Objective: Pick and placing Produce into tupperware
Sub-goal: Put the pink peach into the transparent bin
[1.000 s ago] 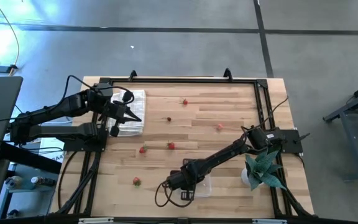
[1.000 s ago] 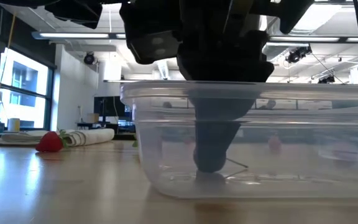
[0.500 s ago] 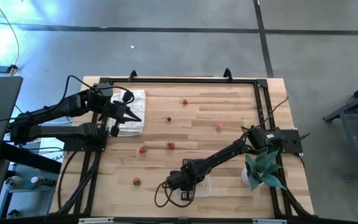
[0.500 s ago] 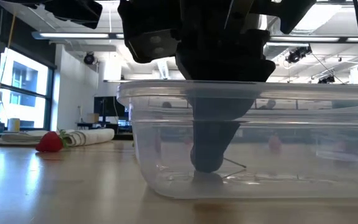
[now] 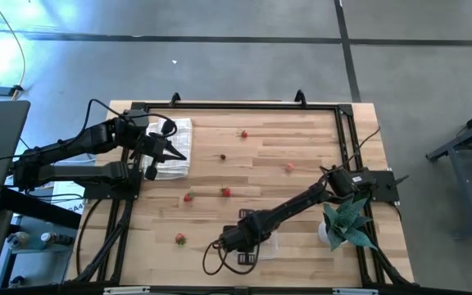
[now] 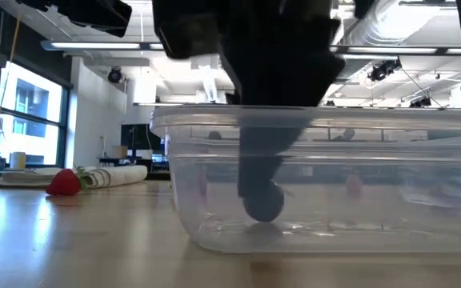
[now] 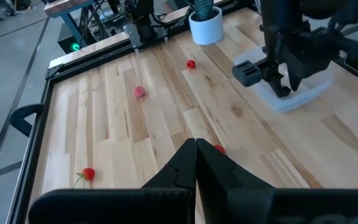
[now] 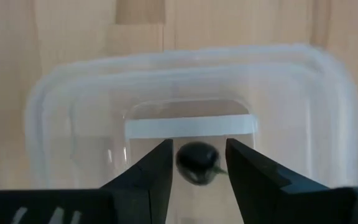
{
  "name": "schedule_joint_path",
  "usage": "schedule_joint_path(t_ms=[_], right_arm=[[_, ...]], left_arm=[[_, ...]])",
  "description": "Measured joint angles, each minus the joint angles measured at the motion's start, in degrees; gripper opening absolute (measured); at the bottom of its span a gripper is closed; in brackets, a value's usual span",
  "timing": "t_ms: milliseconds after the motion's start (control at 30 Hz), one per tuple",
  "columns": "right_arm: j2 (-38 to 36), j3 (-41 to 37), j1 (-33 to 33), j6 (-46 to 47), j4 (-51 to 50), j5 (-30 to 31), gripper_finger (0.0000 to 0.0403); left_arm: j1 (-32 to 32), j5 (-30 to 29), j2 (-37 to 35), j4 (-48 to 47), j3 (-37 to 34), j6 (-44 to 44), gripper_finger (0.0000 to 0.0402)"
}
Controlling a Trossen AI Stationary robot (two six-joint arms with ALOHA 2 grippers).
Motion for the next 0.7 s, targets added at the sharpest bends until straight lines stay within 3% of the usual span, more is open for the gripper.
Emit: schedule_joint_path(t_ms=[267,433,600,700], right_arm=[[-0.1,6.1,0.1,-0.6,-5.8,2.5,0.0140],[-0.1,13.8,0.1,-0.6,-17.8,5.1,0.0140],[-0.1,27.3,0.2,-0.8,-33.7,15.8,0.0140],[-6.6,22.3,-0.6,0.1,-34.6,22.0,0.0140]], left_arm=[[0.0,0.0,0.0,0.0,0.0,0.0,0.0001],[0.0,0.0,0.0,0.0,0.0,0.0,0.0001],[0.0,0.0,0.0,0.0,0.0,0.0,0.0001],[0.0,0.0,0.0,0.0,0.0,0.0,0.0001]])
